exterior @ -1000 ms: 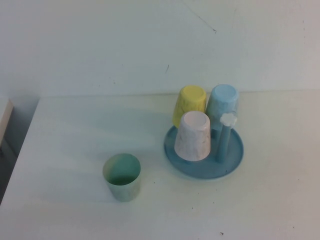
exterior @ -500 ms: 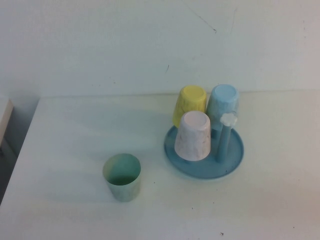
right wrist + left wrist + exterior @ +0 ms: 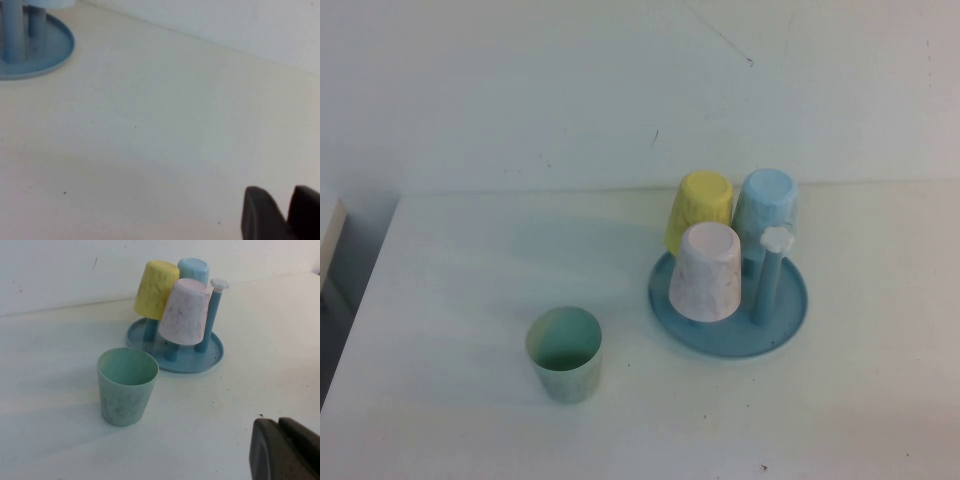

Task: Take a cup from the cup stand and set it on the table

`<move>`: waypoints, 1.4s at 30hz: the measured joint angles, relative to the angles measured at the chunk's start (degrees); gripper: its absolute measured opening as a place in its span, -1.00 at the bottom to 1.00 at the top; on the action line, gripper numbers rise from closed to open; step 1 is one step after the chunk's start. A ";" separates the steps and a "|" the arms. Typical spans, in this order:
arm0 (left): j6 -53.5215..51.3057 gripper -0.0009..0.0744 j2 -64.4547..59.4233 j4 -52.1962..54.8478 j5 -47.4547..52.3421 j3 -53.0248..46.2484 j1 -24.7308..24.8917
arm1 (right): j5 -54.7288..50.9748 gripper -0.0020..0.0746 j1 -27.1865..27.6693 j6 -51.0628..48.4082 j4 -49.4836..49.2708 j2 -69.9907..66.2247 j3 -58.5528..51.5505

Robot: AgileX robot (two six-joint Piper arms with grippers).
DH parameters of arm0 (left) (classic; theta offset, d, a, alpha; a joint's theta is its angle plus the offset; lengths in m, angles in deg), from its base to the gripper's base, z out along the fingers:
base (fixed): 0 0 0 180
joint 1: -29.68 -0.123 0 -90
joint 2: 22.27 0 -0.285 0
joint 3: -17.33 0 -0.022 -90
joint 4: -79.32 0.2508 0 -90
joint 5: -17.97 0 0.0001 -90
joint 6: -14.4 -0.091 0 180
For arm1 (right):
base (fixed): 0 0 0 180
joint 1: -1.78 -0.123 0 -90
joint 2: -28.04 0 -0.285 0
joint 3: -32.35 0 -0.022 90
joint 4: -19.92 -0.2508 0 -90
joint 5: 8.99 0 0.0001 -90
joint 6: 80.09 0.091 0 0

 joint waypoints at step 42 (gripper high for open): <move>0.00 -0.98 0.00 0.00 0.00 0.00 0.00 | -0.33 -0.62 -4.46 2.96 0.41 0.00 0.00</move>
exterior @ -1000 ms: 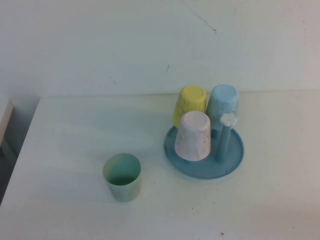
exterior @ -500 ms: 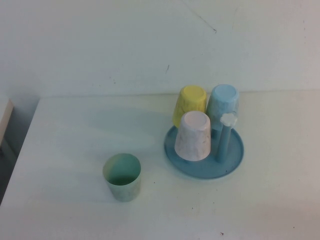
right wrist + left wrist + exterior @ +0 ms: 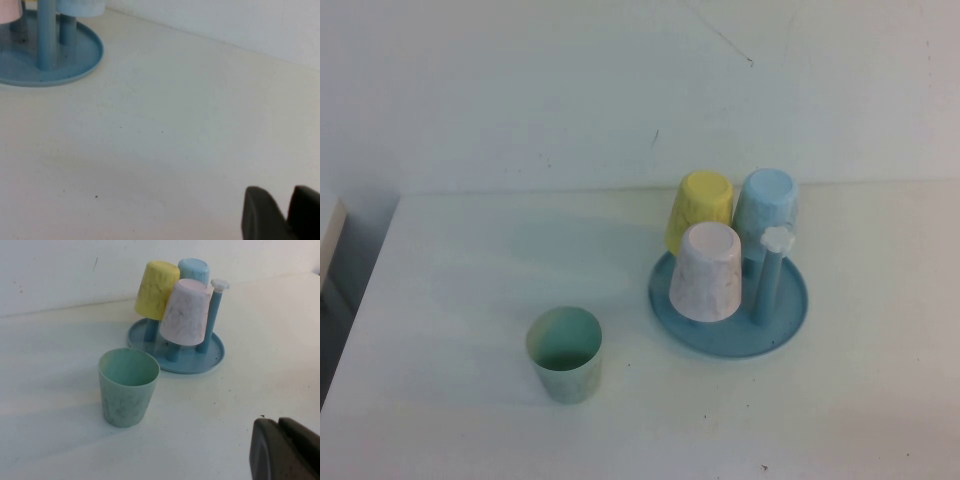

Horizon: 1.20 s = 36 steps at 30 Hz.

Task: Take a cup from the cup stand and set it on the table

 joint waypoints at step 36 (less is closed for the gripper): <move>-6.47 -0.98 1.30 3.48 -16.99 -19.39 -36.39 | -0.11 -0.62 0.00 0.00 0.00 0.00 0.00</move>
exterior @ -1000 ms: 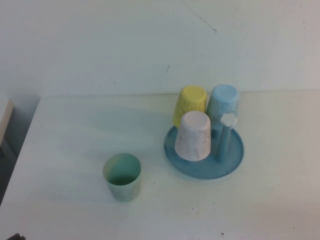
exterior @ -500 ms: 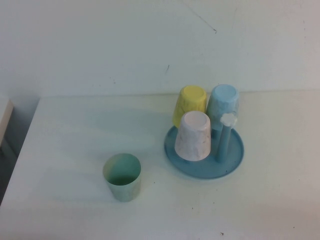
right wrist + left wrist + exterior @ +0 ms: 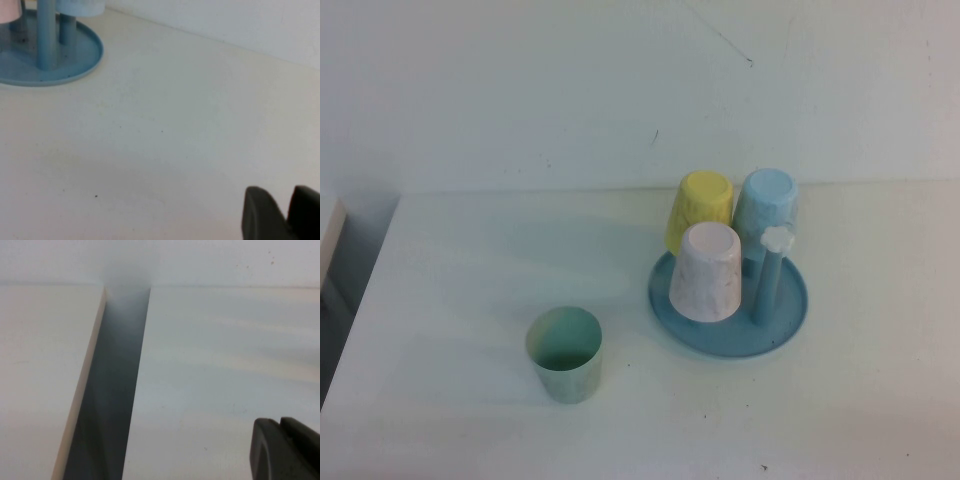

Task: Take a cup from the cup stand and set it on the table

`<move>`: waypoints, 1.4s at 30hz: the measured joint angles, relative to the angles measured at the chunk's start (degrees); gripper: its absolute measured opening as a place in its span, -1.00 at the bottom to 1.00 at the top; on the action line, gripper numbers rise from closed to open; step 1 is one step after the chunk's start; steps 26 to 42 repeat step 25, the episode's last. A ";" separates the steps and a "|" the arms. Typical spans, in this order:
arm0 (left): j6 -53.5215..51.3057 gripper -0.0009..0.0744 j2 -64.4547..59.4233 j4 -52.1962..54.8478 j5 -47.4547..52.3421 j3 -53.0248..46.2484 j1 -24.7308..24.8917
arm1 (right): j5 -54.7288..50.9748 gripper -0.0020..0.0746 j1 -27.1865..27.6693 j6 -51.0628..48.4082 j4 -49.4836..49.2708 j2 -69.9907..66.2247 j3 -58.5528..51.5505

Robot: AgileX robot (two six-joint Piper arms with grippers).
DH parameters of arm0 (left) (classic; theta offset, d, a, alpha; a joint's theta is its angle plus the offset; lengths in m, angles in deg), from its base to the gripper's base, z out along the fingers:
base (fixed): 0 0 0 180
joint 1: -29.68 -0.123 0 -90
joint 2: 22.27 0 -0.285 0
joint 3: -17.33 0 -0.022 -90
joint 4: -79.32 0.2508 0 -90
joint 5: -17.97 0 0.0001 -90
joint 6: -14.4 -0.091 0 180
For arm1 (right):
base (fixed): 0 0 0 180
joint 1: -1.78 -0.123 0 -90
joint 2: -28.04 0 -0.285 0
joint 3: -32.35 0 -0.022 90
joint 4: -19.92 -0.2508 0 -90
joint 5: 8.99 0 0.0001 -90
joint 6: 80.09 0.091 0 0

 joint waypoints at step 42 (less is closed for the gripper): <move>-0.13 -0.98 0.00 -0.09 0.00 0.00 0.70 | 0.00 -0.62 0.00 0.00 0.00 0.00 0.00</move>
